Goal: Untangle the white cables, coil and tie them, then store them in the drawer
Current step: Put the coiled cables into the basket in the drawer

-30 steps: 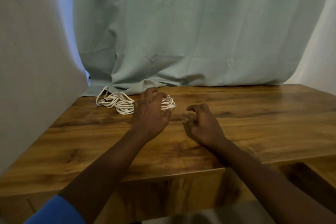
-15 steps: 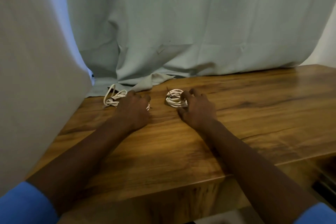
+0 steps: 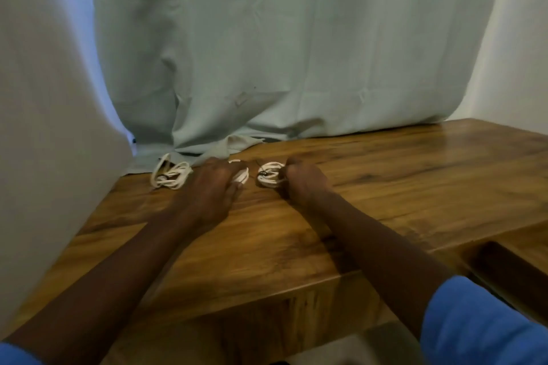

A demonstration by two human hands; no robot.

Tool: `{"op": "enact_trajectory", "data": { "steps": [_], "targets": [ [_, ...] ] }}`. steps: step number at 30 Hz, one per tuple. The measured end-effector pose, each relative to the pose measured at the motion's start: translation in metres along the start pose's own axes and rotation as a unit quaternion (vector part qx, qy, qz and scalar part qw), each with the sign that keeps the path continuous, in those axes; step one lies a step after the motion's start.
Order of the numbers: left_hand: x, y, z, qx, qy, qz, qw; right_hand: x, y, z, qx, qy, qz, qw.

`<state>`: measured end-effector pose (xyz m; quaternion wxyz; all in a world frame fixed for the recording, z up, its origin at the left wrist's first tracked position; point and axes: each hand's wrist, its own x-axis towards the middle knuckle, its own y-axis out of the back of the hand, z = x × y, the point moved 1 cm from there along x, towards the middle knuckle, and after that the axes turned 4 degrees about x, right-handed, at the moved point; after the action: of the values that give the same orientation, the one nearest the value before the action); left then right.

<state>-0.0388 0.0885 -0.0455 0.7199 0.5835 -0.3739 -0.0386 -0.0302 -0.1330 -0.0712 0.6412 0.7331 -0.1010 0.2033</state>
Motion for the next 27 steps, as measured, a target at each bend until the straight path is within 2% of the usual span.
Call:
{"op": "enact_trajectory", "data": {
  "steps": [5,8,11,15,18,23,27],
  "targets": [
    [0.007,0.011,0.073,-0.086,-0.108,0.072,0.988,-0.056,0.052,0.048,0.03,-0.022,0.076,0.996],
    [0.011,0.01,0.135,-0.151,-0.181,0.115,0.965,-0.122,0.098,0.088,0.024,-0.039,0.152,0.987],
    [0.01,0.009,0.204,-0.223,-0.261,0.12,0.932,-0.202,0.149,0.13,0.014,-0.094,0.201,0.975],
    [0.009,-0.005,0.312,-0.313,-0.359,0.098,0.874,-0.306,0.204,0.202,-0.031,-0.205,0.219,0.954],
    [0.015,-0.025,0.402,-0.345,-0.424,0.068,0.835,-0.385,0.237,0.266,-0.081,-0.32,0.236,0.914],
    [0.035,-0.068,0.544,-0.344,-0.489,-0.011,0.801,-0.494,0.266,0.371,-0.146,-0.489,0.187,0.84],
    [0.049,-0.095,0.63,-0.315,-0.501,-0.082,0.802,-0.54,0.266,0.427,-0.158,-0.563,0.146,0.798]
  ]
}}
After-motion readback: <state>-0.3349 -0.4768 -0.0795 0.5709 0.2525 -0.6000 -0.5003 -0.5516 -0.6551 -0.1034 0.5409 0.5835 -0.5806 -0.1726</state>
